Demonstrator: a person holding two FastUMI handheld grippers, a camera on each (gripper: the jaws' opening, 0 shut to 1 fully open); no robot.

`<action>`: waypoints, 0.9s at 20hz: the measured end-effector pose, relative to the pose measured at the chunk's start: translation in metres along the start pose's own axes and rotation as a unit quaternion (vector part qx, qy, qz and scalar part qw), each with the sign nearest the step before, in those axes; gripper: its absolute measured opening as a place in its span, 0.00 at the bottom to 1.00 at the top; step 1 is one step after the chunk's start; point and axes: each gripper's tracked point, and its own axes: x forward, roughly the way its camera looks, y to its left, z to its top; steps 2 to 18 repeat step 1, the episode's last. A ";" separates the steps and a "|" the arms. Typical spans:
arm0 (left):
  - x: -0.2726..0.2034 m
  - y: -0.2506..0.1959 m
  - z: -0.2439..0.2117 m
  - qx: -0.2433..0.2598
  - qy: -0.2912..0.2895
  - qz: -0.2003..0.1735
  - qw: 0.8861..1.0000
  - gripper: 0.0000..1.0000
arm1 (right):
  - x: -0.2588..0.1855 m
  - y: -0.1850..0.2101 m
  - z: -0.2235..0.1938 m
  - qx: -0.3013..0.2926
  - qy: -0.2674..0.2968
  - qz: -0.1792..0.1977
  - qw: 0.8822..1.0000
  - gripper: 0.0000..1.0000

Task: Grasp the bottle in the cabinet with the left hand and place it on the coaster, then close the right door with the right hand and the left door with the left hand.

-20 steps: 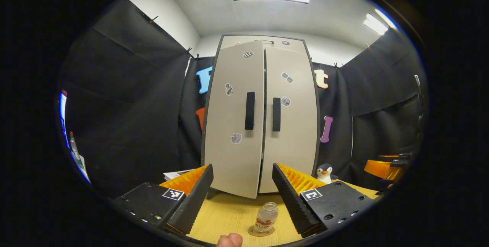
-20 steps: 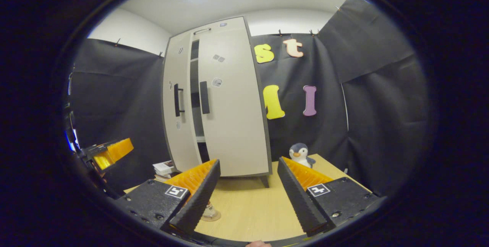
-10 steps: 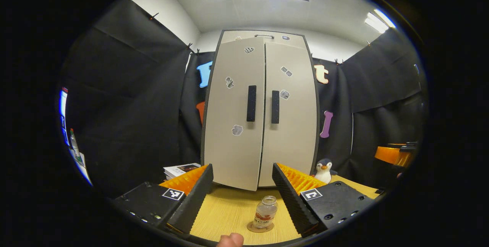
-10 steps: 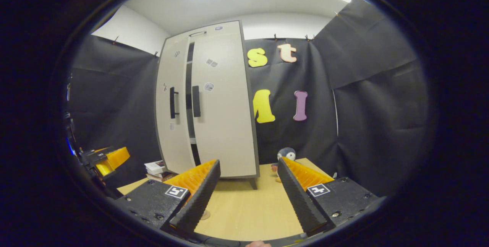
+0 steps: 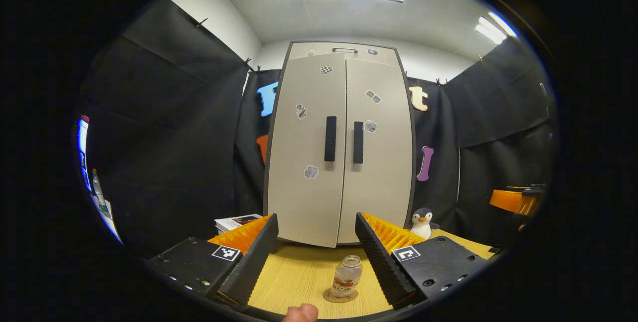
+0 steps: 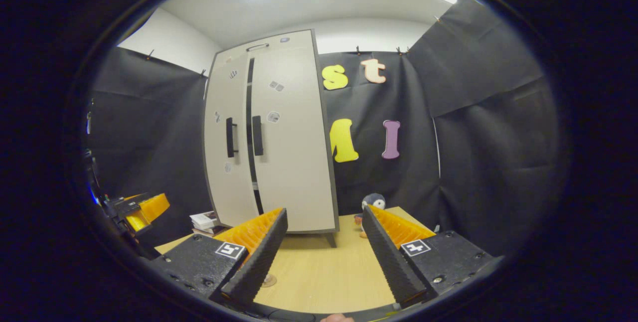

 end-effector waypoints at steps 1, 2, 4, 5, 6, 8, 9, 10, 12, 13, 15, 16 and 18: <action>-0.001 0.000 -0.001 0.000 0.002 -0.001 1.000 0.95 | -0.001 0.001 0.000 -0.001 0.000 0.001 1.000 0.99; -0.001 0.000 -0.001 0.000 0.002 -0.001 1.000 0.95 | -0.001 0.001 0.000 -0.001 0.000 0.001 1.000 0.99; -0.001 0.000 -0.001 0.000 0.002 -0.001 1.000 0.95 | -0.001 0.001 0.000 -0.001 0.000 0.001 1.000 0.99; -0.001 0.000 -0.001 0.000 0.002 -0.001 1.000 0.95 | -0.001 0.001 0.000 -0.001 0.000 0.001 1.000 0.99; -0.001 0.000 -0.001 0.000 0.002 -0.001 1.000 0.95 | -0.001 0.001 0.000 -0.001 0.000 0.001 1.000 0.99; -0.001 0.000 -0.001 0.000 0.002 -0.001 1.000 0.95 | -0.001 0.001 0.000 -0.001 0.000 0.001 1.000 0.99; -0.001 0.000 -0.001 0.000 0.002 -0.001 1.000 0.95 | -0.001 0.001 0.000 -0.001 0.000 0.001 1.000 0.99; -0.001 0.000 -0.001 0.000 0.002 -0.001 1.000 0.95 | -0.001 0.001 0.000 -0.001 0.000 0.001 1.000 0.99; -0.001 0.000 -0.001 0.000 0.002 -0.001 1.000 0.95 | -0.001 0.001 0.000 -0.001 0.000 0.001 1.000 0.99; -0.001 0.000 -0.001 0.000 0.002 -0.001 1.000 0.95 | -0.001 0.001 0.000 -0.001 0.000 0.001 1.000 0.99; -0.001 0.000 -0.001 0.000 0.002 -0.001 1.000 0.95 | -0.001 0.001 0.000 -0.001 0.000 0.001 1.000 0.99; -0.001 0.000 -0.001 0.000 0.002 -0.001 1.000 0.95 | -0.001 0.001 0.000 -0.001 0.000 0.001 1.000 0.99; -0.001 0.000 -0.001 0.000 0.002 -0.001 1.000 0.95 | -0.001 0.001 0.000 -0.001 0.000 0.001 1.000 0.99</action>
